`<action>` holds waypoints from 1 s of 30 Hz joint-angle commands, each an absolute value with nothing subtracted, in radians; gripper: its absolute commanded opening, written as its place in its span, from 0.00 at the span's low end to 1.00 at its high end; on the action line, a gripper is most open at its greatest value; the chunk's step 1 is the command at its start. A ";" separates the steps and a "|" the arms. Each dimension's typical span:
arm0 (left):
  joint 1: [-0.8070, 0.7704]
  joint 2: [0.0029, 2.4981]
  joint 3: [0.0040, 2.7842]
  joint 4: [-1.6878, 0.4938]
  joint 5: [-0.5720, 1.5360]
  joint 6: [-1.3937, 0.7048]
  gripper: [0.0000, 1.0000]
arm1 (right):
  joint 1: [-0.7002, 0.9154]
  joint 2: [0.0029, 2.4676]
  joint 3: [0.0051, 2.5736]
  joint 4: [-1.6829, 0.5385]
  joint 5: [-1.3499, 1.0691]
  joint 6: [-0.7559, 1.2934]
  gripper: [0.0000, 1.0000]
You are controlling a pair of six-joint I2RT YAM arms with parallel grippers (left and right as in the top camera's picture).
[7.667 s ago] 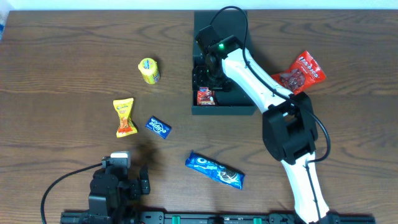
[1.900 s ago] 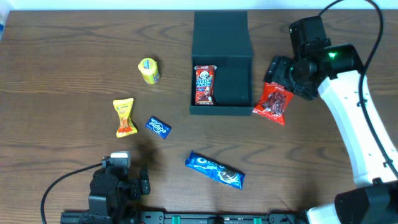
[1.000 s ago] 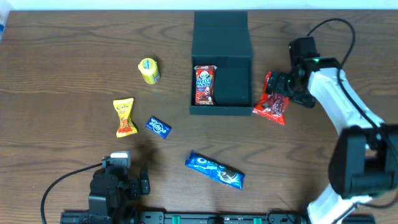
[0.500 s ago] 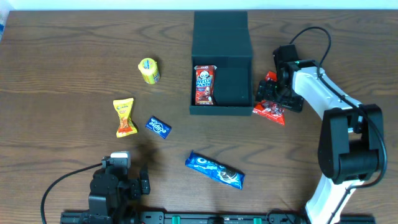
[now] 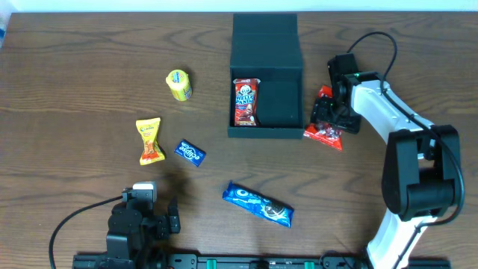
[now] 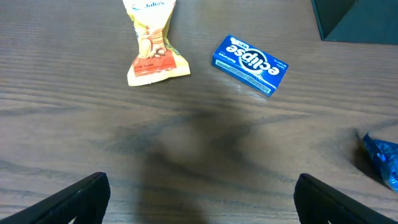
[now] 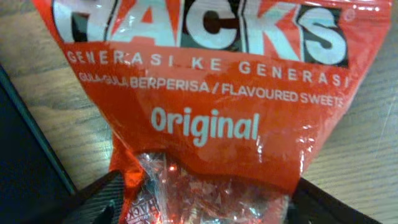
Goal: Pack container
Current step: 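Lift the Hacks bag and drag it toward the black box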
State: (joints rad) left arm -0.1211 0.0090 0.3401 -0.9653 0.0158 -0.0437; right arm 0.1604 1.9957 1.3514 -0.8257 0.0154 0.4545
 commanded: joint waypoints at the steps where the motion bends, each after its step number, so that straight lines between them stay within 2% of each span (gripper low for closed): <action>1: -0.117 0.004 0.309 -0.995 0.016 -0.029 0.96 | 0.164 1.998 1.344 -0.826 0.027 0.447 0.73; 3: -0.117 0.004 0.309 -0.995 0.016 -0.030 0.95 | 0.164 1.998 1.344 -0.826 0.027 0.447 0.61; 4: -0.117 0.004 0.309 -0.995 0.016 -0.030 0.95 | 0.164 1.998 1.344 -0.826 0.027 0.447 0.51; 6: -0.117 0.004 0.309 -0.995 0.016 -0.030 0.95 | 0.164 1.998 1.344 -0.826 0.027 0.447 0.42; 8: -0.117 0.004 0.309 -0.995 0.016 -0.030 0.96 | 0.164 1.998 1.344 -0.826 0.027 0.447 0.39; 14: -0.117 0.004 0.309 -0.995 0.016 -0.030 0.95 | 0.164 1.998 1.344 -0.827 0.027 0.447 0.39; 21: -0.117 0.004 0.309 -0.995 0.016 -0.030 0.96 | 0.164 1.998 1.344 -0.827 0.027 0.447 0.27; 30: -0.117 0.004 0.309 -0.995 0.016 -0.030 0.96 | 0.164 1.998 1.344 -0.830 0.027 0.447 0.22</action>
State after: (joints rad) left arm -0.1211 0.0090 0.3401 -0.9653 0.0158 -0.0437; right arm 0.1604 1.9808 1.3529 -0.8268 0.0154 0.4507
